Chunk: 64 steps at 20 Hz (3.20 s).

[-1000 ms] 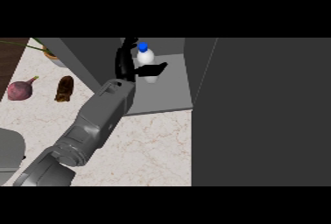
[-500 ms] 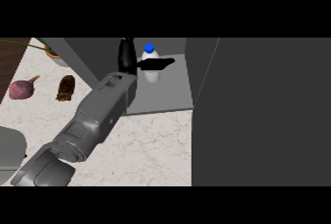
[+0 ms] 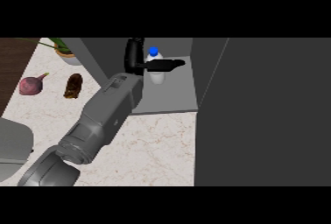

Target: Pick up the bottled water, place it into the cabinet and close the cabinet

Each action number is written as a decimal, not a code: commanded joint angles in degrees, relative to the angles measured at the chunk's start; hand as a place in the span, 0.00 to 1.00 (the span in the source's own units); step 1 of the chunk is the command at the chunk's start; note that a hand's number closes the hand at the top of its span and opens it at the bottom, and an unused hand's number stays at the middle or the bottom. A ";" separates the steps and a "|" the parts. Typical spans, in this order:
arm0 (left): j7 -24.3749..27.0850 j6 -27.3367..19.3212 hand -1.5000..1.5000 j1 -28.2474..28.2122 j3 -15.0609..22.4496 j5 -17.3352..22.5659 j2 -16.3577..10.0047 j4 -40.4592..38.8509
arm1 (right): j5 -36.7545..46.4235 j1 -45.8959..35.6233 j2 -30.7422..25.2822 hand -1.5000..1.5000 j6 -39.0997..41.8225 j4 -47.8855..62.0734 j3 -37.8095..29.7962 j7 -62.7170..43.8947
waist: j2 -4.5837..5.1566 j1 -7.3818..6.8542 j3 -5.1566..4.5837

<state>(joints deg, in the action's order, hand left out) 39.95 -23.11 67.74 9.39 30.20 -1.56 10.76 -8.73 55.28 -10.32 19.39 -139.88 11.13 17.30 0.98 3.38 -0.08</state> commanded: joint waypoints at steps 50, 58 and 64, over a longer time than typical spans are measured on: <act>-9.54 10.32 0.00 -72.47 18.69 10.60 -22.55 90.50 | 19.55 1.81 -16.22 1.00 8.32 -13.39 19.78 -3.72 | -1.88 -3.56 -0.17; -10.69 15.93 0.00 -78.47 13.09 16.62 -28.34 93.87 | 21.58 -6.88 -19.16 1.00 9.69 -13.21 29.33 -9.13 | -2.08 -5.74 -0.61; -9.68 19.85 0.00 -82.07 9.72 18.90 -31.46 94.56 | 19.73 -10.78 -20.37 1.00 8.50 -12.57 33.54 -13.38 | -1.89 -6.70 -0.89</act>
<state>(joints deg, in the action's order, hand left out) 29.75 -5.75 -11.82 20.82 47.88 -30.96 104.90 2.53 46.79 -29.42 25.43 -143.33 35.48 11.12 -1.06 -2.64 -0.79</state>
